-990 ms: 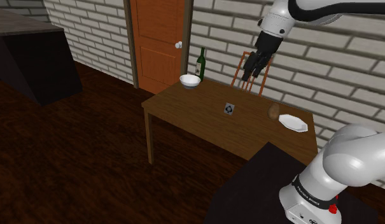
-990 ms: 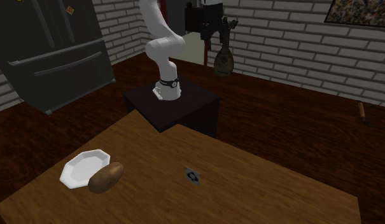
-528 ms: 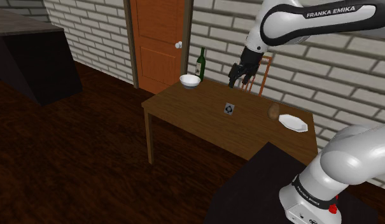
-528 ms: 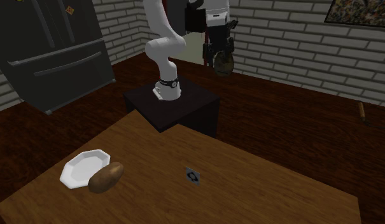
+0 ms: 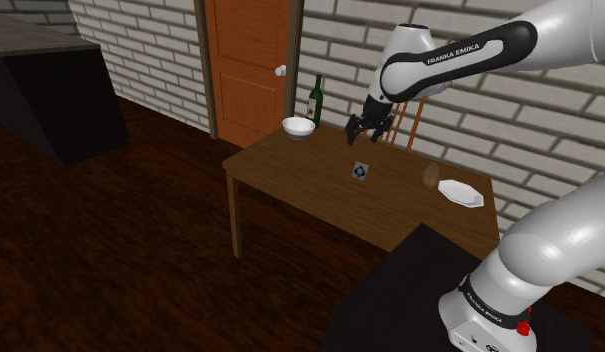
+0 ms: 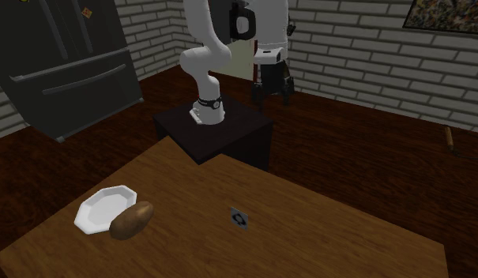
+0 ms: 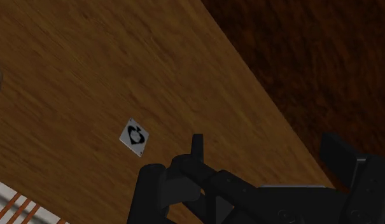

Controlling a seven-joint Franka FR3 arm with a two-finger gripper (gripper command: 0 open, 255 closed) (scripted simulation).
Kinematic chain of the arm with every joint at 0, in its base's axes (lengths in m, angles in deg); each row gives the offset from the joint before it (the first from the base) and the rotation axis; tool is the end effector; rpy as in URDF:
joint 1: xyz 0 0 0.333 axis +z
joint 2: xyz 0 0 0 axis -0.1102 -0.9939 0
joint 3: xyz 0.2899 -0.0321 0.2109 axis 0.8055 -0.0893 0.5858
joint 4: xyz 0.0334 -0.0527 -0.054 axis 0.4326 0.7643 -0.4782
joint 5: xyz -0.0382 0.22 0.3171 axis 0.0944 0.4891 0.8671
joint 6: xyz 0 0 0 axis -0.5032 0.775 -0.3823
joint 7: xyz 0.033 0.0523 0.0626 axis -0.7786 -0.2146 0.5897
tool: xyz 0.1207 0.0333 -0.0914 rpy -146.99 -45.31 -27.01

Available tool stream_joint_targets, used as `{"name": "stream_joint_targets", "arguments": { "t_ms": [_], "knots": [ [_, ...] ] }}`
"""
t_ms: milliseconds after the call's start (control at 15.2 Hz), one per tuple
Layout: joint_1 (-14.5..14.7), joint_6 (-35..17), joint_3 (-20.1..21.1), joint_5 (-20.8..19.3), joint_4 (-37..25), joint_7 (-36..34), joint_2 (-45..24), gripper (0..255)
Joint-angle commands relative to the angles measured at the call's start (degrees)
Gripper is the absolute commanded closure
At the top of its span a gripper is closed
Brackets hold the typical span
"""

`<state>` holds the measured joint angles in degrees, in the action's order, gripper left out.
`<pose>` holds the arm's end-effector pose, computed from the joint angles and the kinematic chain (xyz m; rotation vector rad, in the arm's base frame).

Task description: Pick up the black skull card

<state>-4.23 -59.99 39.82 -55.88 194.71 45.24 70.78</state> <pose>0.4537 -0.0538 0.4403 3.0815 -0.5002 0.2666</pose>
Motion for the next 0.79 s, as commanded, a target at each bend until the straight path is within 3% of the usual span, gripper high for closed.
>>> {"name": "stream_joint_targets", "arguments": {
  "t_ms": [0,726],
  "knots": [
    [-1.16,-3.45,0.32,-1.41,-0.8,-3.13,-3.86,0],
    [-5.93,-16.28,-2.51,-11.24,-9.1,-19.76,-23.91,0]
  ]
}}
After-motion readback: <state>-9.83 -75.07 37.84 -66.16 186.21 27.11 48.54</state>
